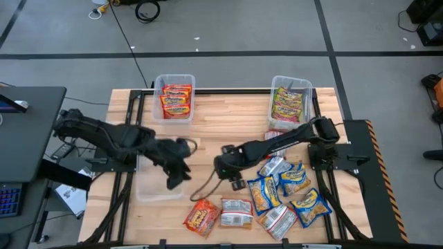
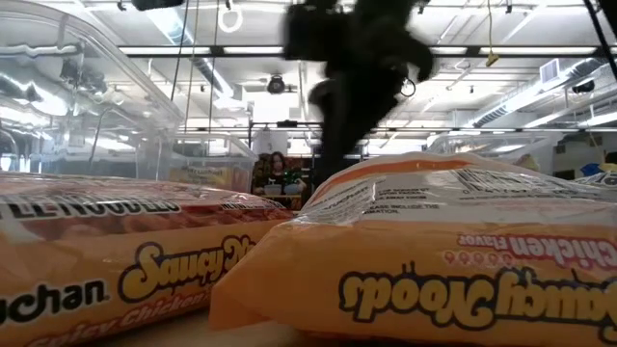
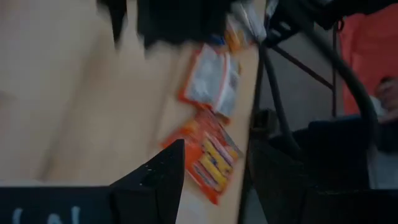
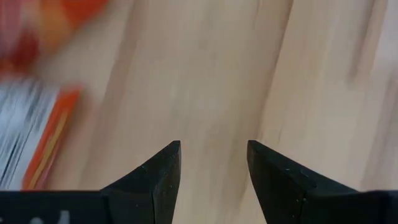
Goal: Sort Maruchan noodles
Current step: Adjust the bottom transparent bin on the table
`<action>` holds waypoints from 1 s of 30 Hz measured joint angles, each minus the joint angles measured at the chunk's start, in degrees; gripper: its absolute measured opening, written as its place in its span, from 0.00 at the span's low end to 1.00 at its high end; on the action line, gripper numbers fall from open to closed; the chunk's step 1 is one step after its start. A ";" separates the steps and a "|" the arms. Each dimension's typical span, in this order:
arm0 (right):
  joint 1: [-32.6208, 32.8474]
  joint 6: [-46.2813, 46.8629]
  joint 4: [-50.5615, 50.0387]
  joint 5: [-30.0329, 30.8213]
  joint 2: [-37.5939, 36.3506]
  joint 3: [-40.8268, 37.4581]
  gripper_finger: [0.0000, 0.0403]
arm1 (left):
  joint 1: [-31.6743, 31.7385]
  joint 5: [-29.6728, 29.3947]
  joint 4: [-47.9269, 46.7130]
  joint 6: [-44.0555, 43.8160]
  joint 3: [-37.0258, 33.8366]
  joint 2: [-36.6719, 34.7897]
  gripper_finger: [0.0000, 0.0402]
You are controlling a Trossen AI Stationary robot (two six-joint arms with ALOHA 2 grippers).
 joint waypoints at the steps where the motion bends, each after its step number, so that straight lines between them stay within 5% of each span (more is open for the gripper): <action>1: 0.91 1.41 -3.76 0.77 -1.08 -0.04 0.47 | -1.25 -0.04 0.65 -1.83 0.00 0.70 0.45; 9: 12.35 15.57 -12.99 11.90 -16.32 -4.10 0.43 | -6.78 -1.61 17.34 -10.76 0.04 5.80 0.45; 17: 22.64 32.49 -13.00 23.21 -30.68 -8.32 0.42 | -6.85 0.21 20.21 -12.29 0.04 14.64 0.45; 30: 27.04 38.49 -11.18 28.13 -31.61 -8.39 0.42 | -2.05 4.87 19.61 -12.42 0.04 27.91 0.45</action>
